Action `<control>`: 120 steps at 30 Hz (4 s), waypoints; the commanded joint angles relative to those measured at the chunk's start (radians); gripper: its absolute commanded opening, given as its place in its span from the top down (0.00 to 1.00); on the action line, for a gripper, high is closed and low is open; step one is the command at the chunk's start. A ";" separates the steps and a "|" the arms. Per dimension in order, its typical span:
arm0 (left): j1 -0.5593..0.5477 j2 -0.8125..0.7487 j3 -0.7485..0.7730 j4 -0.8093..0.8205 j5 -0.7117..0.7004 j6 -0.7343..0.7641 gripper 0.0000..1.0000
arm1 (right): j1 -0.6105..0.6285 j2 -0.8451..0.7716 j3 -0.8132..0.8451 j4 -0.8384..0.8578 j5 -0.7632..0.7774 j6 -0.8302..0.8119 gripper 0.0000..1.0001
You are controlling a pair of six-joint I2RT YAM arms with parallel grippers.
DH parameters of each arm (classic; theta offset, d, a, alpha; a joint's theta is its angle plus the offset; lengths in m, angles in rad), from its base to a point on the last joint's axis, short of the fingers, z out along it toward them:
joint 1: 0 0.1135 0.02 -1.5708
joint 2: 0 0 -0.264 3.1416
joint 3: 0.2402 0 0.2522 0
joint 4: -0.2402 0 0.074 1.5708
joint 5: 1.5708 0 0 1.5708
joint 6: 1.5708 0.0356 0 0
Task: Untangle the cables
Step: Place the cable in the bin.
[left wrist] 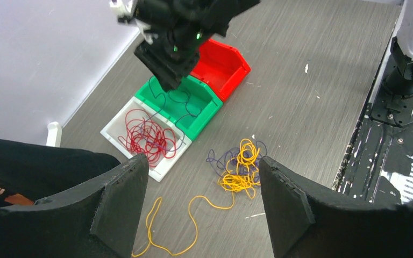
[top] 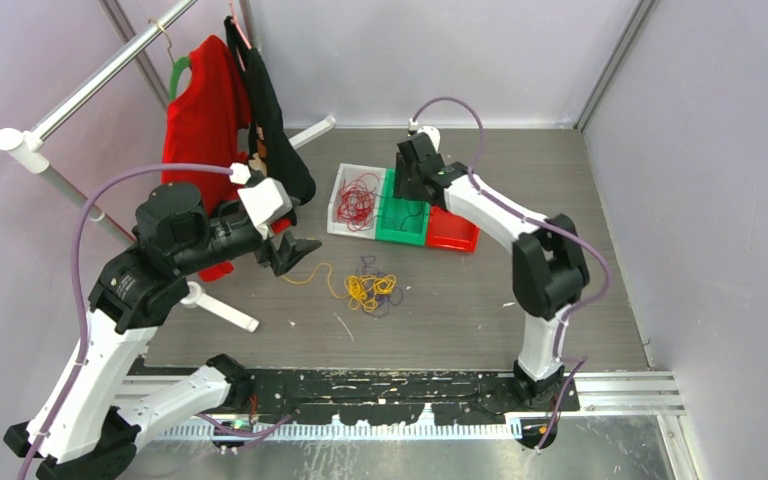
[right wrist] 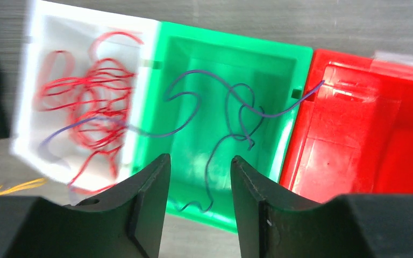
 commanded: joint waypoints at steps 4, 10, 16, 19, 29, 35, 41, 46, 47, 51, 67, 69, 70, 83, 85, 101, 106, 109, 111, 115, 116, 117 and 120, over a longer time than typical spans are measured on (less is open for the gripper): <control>0.004 0.001 0.033 -0.012 -0.036 0.005 0.25 | 0.142 -0.155 0.024 0.025 -0.014 -0.128 0.44; 0.004 0.006 0.035 -0.028 -0.041 0.012 0.25 | 0.229 -0.016 0.147 0.040 0.022 -0.072 0.44; 0.004 -0.004 0.029 -0.035 -0.041 0.025 0.25 | 0.243 0.121 0.250 0.070 0.117 -0.018 0.46; 0.004 -0.007 0.032 -0.032 -0.035 0.024 0.25 | 0.243 0.165 0.290 0.067 0.175 -0.015 0.49; 0.004 -0.019 0.024 -0.033 -0.034 0.020 0.25 | 0.243 0.214 0.318 0.111 0.237 0.014 0.54; 0.004 -0.019 0.027 -0.033 -0.033 0.017 0.25 | 0.243 0.254 0.369 0.098 0.226 0.029 0.63; 0.004 -0.021 0.030 -0.035 -0.035 0.020 0.25 | 0.243 0.262 0.385 0.071 0.226 0.035 0.73; 0.004 -0.026 0.031 -0.037 -0.035 0.021 0.25 | 0.243 0.201 0.317 0.064 0.218 0.043 0.59; 0.004 -0.025 0.030 -0.035 -0.034 0.022 0.25 | 0.243 0.184 0.294 0.075 0.219 0.050 0.56; 0.004 -0.023 0.033 -0.031 -0.028 0.015 0.25 | 0.250 0.136 0.234 0.099 0.249 0.065 0.53; 0.003 -0.026 0.042 -0.044 -0.027 0.024 0.25 | 0.316 0.015 0.123 0.096 0.410 0.036 0.52; 0.004 -0.026 0.043 -0.044 -0.026 0.025 0.25 | 0.326 -0.001 0.090 0.085 0.417 0.052 0.52; 0.004 -0.027 0.042 -0.043 -0.025 0.025 0.25 | 0.330 -0.008 0.076 0.077 0.418 0.060 0.53; 0.003 -0.035 0.035 -0.052 -0.022 0.033 0.25 | 0.351 -0.171 -0.194 0.030 0.357 0.088 0.53; 0.004 -0.034 0.033 -0.052 -0.020 0.032 0.25 | 0.351 -0.190 -0.240 0.030 0.351 0.086 0.53; 0.004 -0.028 0.042 -0.067 -0.020 0.029 0.25 | 0.226 -0.174 -0.458 0.265 0.103 0.119 0.60; 0.003 -0.025 0.050 -0.074 -0.019 0.032 0.25 | 0.211 -0.122 -0.461 0.333 0.083 0.097 0.64; 0.004 -0.028 0.052 -0.078 -0.020 0.035 0.25 | 0.202 -0.100 -0.453 0.350 0.086 0.093 0.71; 0.004 -0.028 0.051 -0.078 -0.019 0.037 0.25 | 0.199 -0.094 -0.452 0.358 0.092 0.089 0.79; 0.004 -0.030 0.054 -0.078 -0.020 0.042 0.25 | 0.198 -0.140 -0.433 0.304 0.094 0.076 0.99; 0.004 -0.029 0.055 -0.078 -0.020 0.042 0.25 | 0.199 -0.170 -0.426 0.287 0.096 0.070 0.99; 0.004 -0.029 0.055 -0.078 -0.019 0.042 0.25 | 0.199 -0.204 -0.419 0.270 0.102 0.064 0.99; 0.004 -0.029 0.054 -0.078 -0.013 0.041 0.25 | 0.194 -0.283 -0.366 0.201 0.146 0.018 0.99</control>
